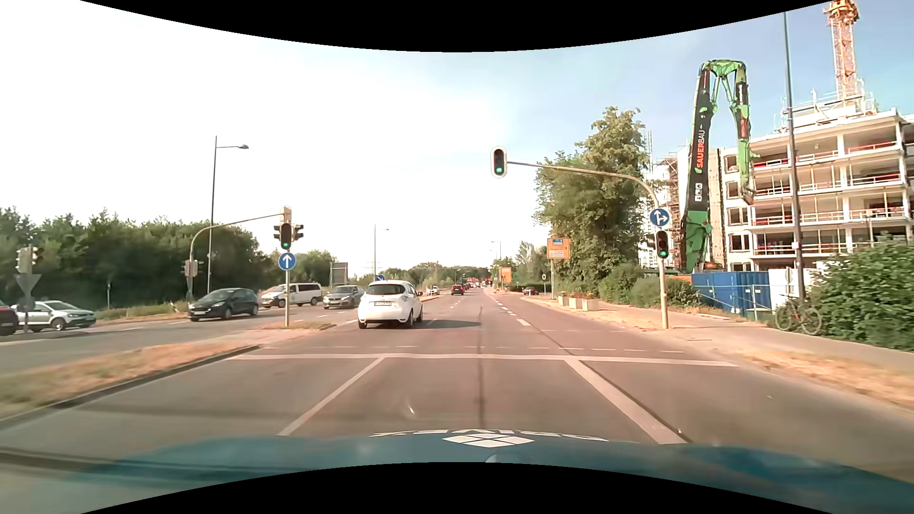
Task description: Follow the waypoints while adhering to traffic rules and regulations
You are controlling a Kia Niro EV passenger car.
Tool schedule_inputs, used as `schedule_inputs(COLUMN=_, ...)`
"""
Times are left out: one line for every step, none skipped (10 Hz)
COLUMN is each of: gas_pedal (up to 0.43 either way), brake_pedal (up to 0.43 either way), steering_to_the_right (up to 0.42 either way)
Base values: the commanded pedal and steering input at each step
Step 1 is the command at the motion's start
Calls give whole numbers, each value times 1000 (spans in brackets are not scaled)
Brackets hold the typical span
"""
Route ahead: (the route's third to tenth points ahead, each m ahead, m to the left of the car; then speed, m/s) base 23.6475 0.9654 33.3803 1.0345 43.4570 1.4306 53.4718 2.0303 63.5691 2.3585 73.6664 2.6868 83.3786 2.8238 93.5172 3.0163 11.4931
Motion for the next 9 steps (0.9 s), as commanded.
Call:
schedule_inputs(gas_pedal=138, brake_pedal=0, steering_to_the_right=0)
schedule_inputs(gas_pedal=130, brake_pedal=0, steering_to_the_right=0)
schedule_inputs(gas_pedal=130, brake_pedal=0, steering_to_the_right=0)
schedule_inputs(gas_pedal=130, brake_pedal=0, steering_to_the_right=-1)
schedule_inputs(gas_pedal=130, brake_pedal=0, steering_to_the_right=0)
schedule_inputs(gas_pedal=130, brake_pedal=0, steering_to_the_right=0)
schedule_inputs(gas_pedal=130, brake_pedal=0, steering_to_the_right=0)
schedule_inputs(gas_pedal=130, brake_pedal=0, steering_to_the_right=0)
schedule_inputs(gas_pedal=130, brake_pedal=0, steering_to_the_right=0)
